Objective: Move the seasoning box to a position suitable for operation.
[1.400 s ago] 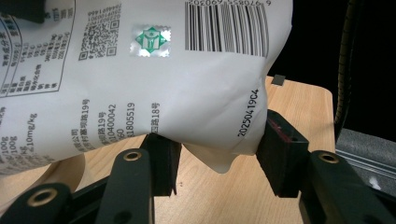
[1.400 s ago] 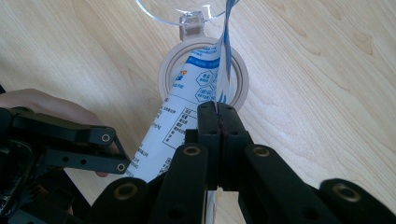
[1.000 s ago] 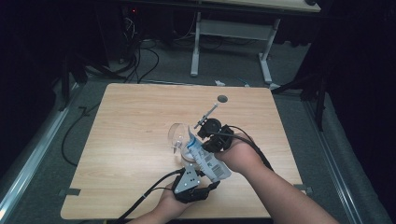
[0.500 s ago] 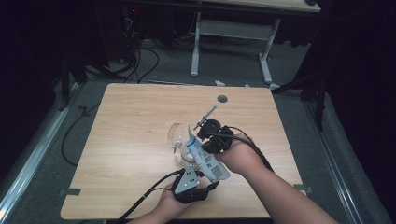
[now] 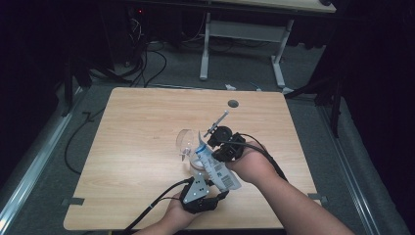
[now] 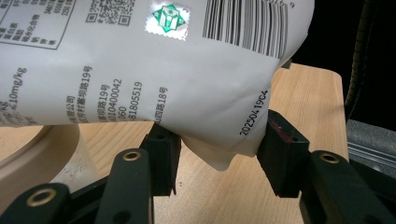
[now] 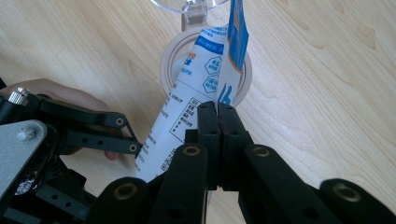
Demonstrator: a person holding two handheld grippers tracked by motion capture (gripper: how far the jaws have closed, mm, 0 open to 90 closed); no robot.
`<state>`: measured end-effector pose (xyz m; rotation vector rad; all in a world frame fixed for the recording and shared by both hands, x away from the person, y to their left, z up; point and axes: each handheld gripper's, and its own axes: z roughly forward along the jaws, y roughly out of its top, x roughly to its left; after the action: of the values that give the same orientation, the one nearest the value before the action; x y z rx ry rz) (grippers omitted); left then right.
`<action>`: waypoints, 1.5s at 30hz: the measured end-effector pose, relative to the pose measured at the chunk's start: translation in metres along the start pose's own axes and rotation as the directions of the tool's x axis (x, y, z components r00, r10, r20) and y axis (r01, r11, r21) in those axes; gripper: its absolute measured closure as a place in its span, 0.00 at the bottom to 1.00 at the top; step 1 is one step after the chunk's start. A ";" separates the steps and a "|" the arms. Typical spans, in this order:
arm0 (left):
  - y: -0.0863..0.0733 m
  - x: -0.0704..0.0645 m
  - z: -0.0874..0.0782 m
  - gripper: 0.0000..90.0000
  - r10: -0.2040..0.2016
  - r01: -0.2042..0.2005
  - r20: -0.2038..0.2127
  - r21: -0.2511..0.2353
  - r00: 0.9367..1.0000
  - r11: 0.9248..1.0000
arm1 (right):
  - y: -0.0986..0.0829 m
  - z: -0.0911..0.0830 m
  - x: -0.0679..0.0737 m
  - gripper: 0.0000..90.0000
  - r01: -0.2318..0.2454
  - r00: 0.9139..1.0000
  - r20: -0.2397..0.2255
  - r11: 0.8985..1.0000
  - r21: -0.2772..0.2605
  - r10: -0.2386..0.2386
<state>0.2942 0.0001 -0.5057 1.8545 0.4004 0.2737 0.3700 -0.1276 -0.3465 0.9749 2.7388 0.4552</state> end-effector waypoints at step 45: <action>-0.020 0.033 -0.060 0.42 -0.040 0.044 -0.097 0.045 0.994 0.998 | 0.002 -0.003 -0.004 1.00 -0.026 0.999 -0.029 1.000 -0.004 0.026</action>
<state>0.2982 0.0714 -0.5062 1.8812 0.5156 0.3281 0.3727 -0.1297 -0.3424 1.0121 2.7519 0.4830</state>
